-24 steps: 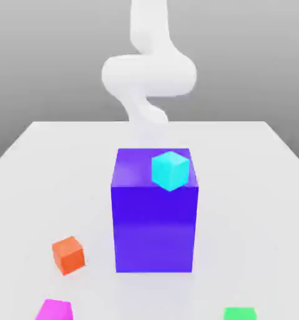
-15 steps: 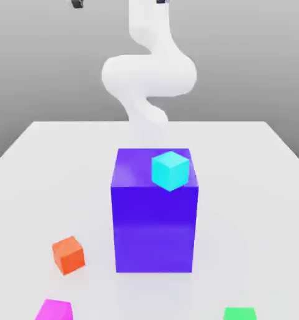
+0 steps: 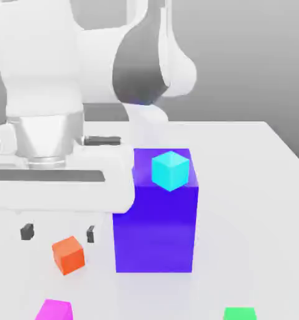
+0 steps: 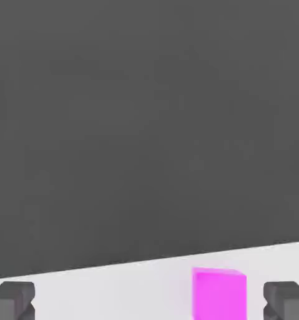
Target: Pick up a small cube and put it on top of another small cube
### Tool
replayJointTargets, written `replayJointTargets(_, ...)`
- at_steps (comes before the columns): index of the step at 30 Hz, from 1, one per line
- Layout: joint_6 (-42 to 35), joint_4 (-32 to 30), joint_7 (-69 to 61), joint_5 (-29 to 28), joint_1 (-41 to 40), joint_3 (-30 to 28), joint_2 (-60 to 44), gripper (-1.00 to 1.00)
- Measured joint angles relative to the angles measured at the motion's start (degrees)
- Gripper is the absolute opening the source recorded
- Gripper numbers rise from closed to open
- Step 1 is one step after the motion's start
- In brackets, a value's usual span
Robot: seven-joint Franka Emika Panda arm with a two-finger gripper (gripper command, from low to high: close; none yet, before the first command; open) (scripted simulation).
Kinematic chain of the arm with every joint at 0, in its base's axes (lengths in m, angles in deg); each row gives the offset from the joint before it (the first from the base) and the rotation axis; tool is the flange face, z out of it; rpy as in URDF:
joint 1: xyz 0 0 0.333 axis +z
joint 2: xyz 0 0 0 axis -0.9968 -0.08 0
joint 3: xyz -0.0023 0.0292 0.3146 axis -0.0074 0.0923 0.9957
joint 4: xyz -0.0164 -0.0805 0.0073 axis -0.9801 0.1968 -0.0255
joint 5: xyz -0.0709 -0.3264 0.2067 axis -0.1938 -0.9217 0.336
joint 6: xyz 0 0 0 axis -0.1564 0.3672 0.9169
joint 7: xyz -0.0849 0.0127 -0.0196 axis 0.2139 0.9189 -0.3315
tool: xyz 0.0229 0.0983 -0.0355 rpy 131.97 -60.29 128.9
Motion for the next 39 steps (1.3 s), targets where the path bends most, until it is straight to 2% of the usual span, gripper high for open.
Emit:
replayJointTargets(6, 4.0, 0.5, -1.8, 0.3, -2.2, -0.8, -12.2, 0.00)
replayJointTargets(9, 8.3, 1.7, -3.3, 2.1, -3.7, 0.8, -18.4, 0.00)
replayJointTargets(10, 9.9, 2.2, -3.7, 2.7, -4.3, 1.6, -20.5, -1.00)
replayJointTargets(17, 10.2, 2.3, -3.9, 2.9, -4.5, 1.8, -21.0, -1.00)
replayJointTargets(21, 5.0, 0.7, -2.0, 0.4, -2.8, -0.3, -14.2, -1.00)
replayJointTargets(36, -2.8, 2.8, 13.8, -7.5, 18.2, 9.0, -8.0, -1.00)
replayJointTargets(39, -0.4, 3.2, 15.6, -8.5, 20.4, 9.8, -10.5, -1.00)
